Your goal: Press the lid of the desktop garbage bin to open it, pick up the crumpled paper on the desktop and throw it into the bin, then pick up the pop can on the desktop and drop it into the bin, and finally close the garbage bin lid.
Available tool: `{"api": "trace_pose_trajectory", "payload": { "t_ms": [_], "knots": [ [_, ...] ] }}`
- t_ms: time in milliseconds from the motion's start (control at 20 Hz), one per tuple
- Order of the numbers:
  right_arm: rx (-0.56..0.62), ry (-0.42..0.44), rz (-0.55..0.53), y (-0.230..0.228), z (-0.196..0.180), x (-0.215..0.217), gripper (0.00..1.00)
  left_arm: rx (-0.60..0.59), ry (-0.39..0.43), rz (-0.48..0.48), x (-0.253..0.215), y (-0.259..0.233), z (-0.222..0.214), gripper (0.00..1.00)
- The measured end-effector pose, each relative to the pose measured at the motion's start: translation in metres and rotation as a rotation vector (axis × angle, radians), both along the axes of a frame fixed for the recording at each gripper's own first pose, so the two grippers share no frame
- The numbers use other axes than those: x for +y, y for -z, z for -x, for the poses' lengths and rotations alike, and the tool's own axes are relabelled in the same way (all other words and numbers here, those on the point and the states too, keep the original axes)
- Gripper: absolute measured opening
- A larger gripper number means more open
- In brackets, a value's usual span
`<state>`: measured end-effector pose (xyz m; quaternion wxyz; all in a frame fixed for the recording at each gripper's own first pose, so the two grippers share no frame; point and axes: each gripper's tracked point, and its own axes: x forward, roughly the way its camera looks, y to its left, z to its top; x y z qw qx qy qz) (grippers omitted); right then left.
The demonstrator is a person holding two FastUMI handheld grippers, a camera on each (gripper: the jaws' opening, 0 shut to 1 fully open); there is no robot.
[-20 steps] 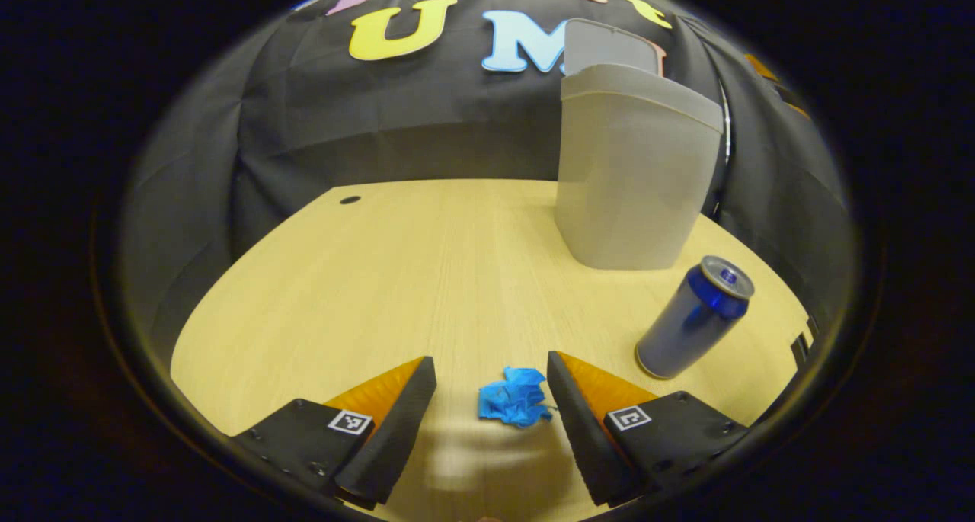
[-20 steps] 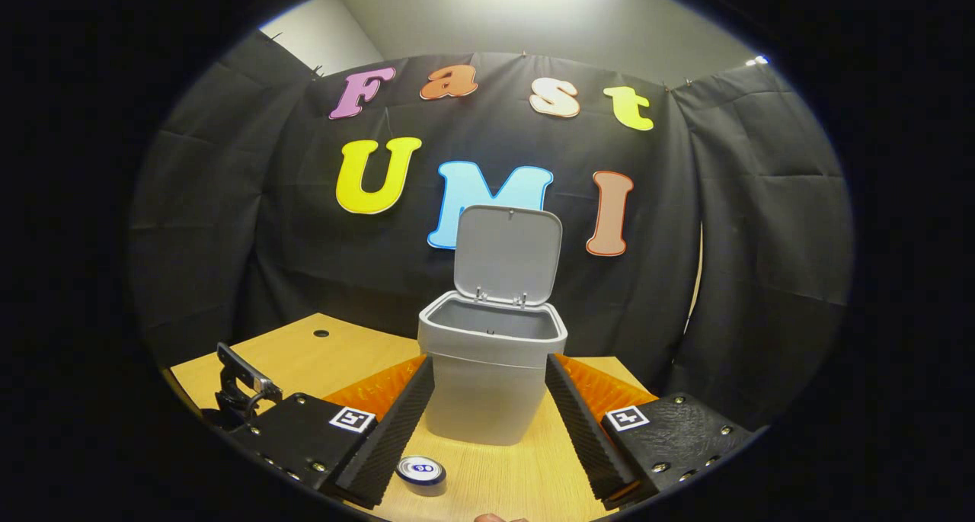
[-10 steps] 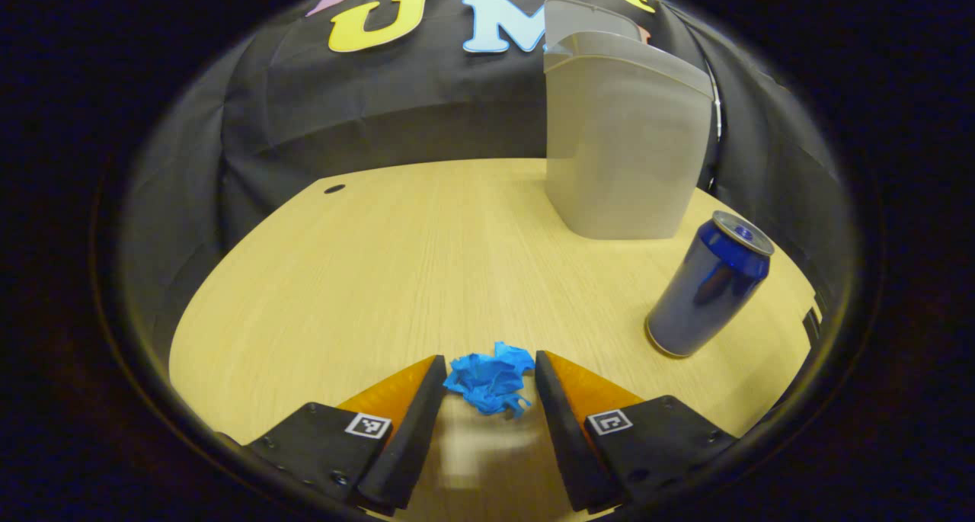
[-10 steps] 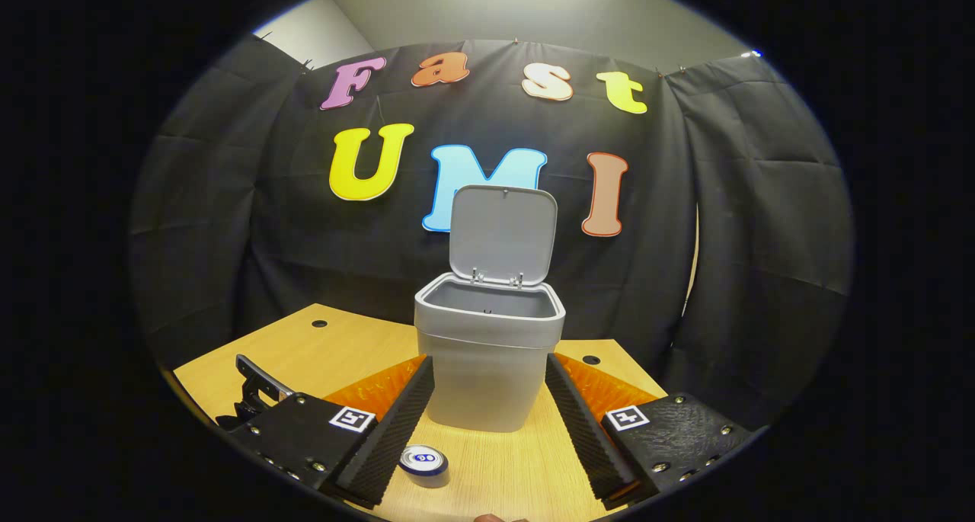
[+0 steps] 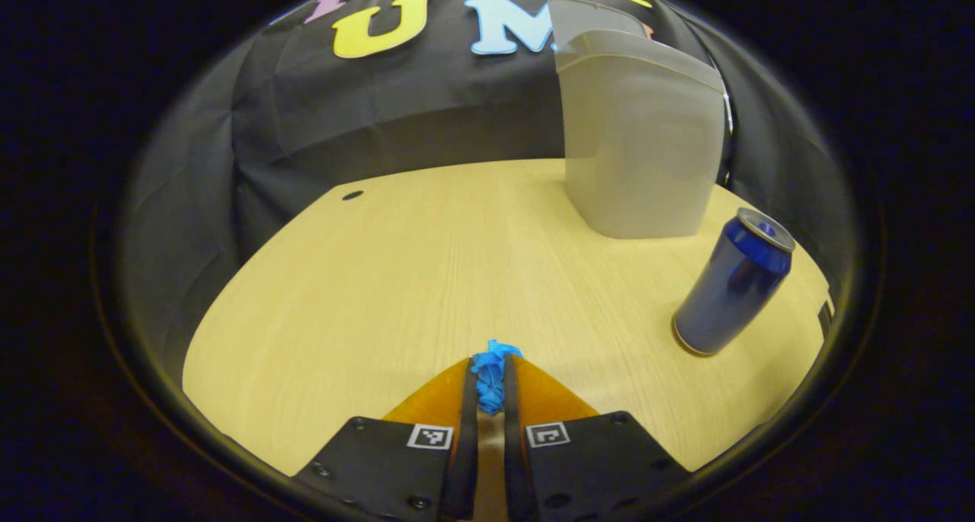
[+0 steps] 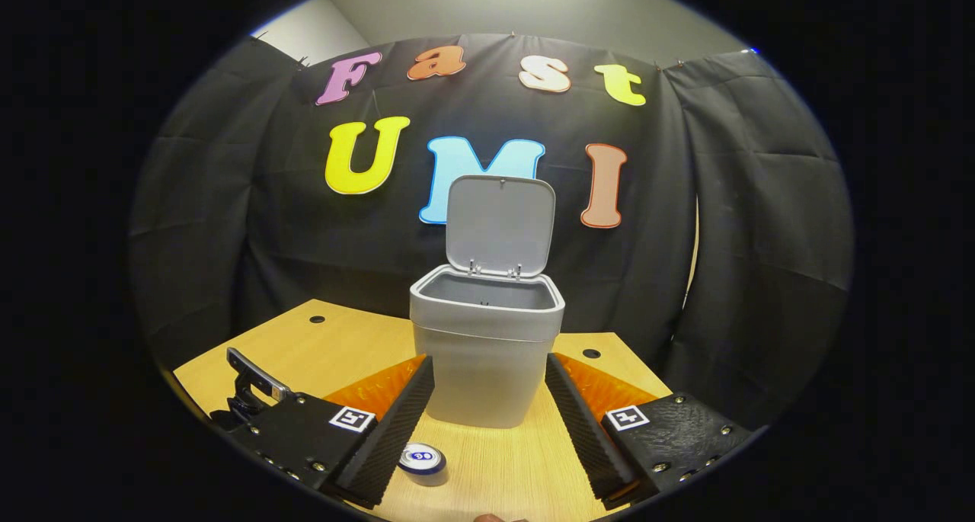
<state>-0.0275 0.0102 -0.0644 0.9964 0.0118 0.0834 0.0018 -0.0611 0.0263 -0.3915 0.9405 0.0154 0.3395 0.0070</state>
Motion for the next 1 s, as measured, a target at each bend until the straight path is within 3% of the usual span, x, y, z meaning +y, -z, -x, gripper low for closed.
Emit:
{"api": "trace_pose_trajectory", "payload": {
  "t_ms": [300,1000],
  "knots": [
    [0.002,0.011,-0.016,0.0,-0.002,-0.007,0.95,-0.043,-0.017,0.017,-0.002,-0.024,-0.005,0.21],
    [0.007,0.028,-0.081,0.006,0.001,-0.024,0.95,-0.316,0.009,0.06,-0.032,-0.189,-0.059,0.23]
  ]
}}
